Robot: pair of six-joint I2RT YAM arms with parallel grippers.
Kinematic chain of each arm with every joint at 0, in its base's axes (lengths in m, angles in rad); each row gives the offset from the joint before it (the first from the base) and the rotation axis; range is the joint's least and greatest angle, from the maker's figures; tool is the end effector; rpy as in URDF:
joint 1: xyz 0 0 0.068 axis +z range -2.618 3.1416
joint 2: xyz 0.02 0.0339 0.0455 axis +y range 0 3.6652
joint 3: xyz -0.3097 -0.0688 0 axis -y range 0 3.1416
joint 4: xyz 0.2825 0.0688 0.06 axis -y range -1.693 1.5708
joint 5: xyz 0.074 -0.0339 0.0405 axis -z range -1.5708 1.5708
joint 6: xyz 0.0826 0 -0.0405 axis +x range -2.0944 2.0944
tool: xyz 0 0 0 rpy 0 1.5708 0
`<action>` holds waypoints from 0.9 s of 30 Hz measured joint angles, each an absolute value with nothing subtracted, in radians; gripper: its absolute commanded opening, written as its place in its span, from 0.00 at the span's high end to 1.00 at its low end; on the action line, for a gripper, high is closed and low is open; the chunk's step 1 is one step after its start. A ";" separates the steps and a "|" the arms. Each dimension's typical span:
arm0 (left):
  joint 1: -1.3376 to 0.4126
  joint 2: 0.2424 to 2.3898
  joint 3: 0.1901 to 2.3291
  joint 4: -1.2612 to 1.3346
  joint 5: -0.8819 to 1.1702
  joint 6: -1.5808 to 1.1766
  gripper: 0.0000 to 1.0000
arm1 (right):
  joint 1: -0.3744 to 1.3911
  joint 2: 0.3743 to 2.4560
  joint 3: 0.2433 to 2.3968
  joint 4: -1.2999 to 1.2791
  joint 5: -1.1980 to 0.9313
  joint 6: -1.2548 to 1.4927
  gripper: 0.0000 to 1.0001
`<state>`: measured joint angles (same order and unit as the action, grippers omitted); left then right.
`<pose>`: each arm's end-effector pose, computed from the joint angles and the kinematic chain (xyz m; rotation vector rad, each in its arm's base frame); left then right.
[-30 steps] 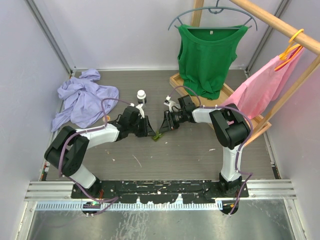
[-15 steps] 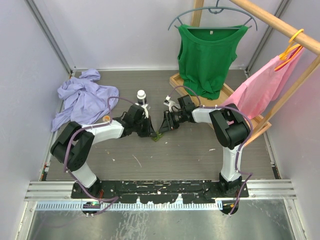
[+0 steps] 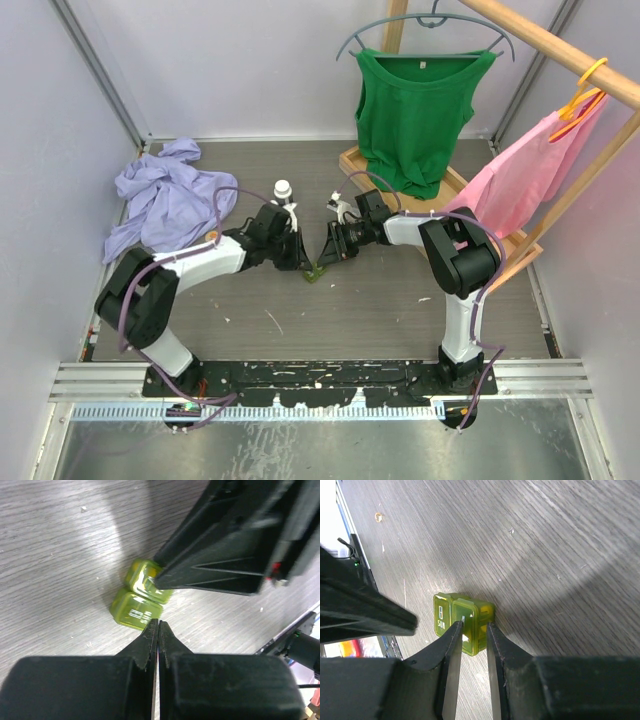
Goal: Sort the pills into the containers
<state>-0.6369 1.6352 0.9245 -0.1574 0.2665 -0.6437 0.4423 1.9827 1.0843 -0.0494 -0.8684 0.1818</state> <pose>0.3026 -0.2509 0.1665 0.1190 2.6031 -0.8497 0.3718 0.2458 0.1102 -0.6927 2.4231 1.3464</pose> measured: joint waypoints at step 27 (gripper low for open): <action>-0.655 1.699 0.949 -0.149 0.277 -0.654 0.94 | 0.444 1.981 1.087 -0.055 -0.859 0.172 0.53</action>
<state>-0.6548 1.6993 0.9485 -0.1490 0.2771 -0.6537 0.4442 1.9808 1.0866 -0.0551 -0.8593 0.1722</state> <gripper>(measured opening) 0.014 0.374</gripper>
